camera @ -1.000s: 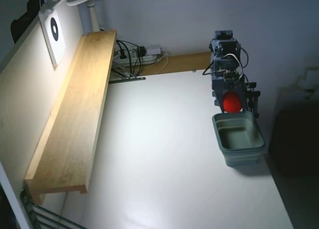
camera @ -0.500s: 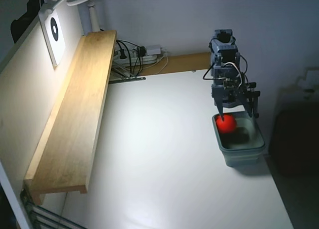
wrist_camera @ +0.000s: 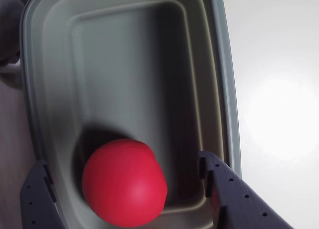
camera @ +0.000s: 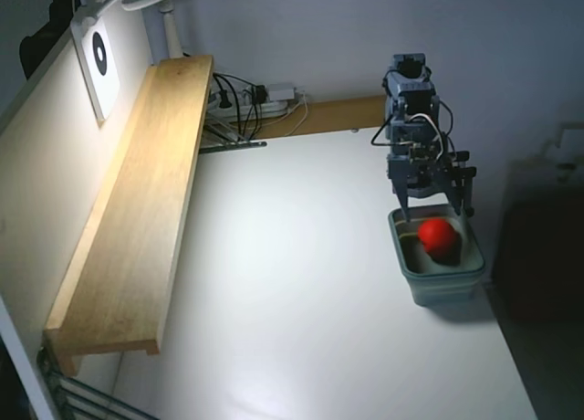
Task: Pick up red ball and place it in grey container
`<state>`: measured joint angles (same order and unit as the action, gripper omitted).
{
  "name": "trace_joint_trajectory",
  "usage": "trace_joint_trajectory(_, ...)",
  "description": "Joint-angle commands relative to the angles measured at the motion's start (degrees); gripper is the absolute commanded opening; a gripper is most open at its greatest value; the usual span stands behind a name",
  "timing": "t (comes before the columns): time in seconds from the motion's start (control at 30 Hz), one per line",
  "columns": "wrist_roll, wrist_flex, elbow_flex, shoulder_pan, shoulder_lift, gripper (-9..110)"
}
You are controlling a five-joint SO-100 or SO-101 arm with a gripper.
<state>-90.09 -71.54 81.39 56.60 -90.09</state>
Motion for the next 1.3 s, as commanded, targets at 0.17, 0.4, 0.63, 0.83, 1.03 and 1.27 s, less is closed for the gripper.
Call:
trace_joint_trajectory(0.17,0.1,-1.0,0.1,-2.7,-4.1,36)
trace_joint_trajectory(0.4,0.1,-2.7,-0.3,-7.9,-5.7,34)
trace_joint_trajectory(0.63,0.1,-5.2,-0.8,-15.4,-7.9,30)
trace_joint_trajectory(0.83,0.1,-7.6,-1.3,-22.9,-10.1,27)
trace_joint_trajectory(1.03,0.1,-10.3,-1.8,-31.1,-12.6,23)
trace_joint_trajectory(1.27,0.1,-13.7,-2.5,-41.4,-15.7,18)
